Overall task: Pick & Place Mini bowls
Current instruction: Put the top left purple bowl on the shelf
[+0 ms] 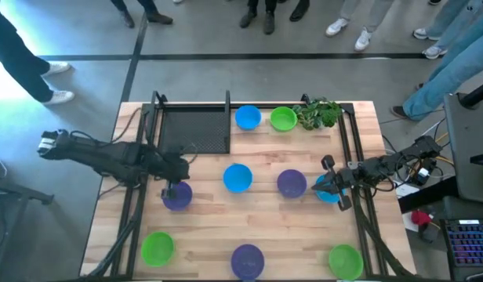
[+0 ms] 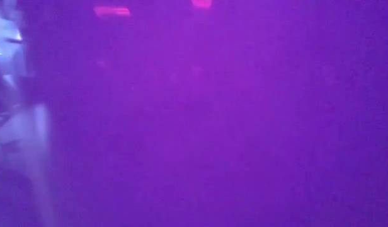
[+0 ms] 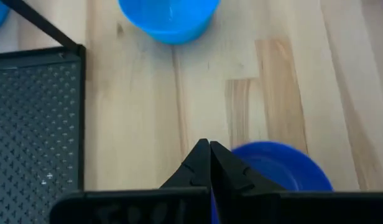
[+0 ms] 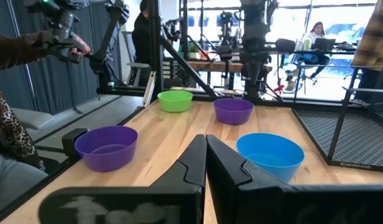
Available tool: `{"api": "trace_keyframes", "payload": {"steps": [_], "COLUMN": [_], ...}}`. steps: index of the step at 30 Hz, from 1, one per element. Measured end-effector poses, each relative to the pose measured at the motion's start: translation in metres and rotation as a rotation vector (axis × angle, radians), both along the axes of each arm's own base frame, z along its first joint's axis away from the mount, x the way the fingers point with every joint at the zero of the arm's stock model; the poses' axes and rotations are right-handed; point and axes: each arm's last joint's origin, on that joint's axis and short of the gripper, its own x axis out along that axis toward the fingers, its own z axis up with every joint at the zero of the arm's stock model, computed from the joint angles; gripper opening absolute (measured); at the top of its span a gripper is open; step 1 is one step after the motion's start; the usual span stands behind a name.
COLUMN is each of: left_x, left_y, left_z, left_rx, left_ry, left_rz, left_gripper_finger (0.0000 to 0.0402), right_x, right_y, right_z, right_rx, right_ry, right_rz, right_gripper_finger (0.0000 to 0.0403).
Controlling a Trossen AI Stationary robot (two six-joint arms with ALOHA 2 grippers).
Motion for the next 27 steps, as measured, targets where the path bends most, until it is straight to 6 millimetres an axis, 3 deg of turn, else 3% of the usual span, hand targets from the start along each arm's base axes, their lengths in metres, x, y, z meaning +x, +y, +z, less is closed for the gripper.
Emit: {"api": "trace_keyframes", "payload": {"steps": [6, 18, 27], "left_x": [0.002, 0.003, 0.003], "left_y": [-0.002, 0.0, 0.0], "left_z": [-0.008, -0.011, -0.011], "left_rx": [0.01, 0.074, 0.076], "left_ry": [0.103, 0.109, 0.114], "left_rz": [-0.016, 0.057, 0.058], "left_gripper_finger": [0.0, 0.0002, 0.0037], "right_x": [0.0, 0.0, 0.0], "right_y": [0.0, 0.0, 0.0], "right_z": [0.0, 0.0, 0.0], "right_rx": [0.003, 0.003, 0.003], "right_ry": [0.001, 0.0, 0.0], "right_rz": [0.0, 0.0, 0.001], "right_gripper_finger": [0.0008, 0.0008, 0.0008]}}
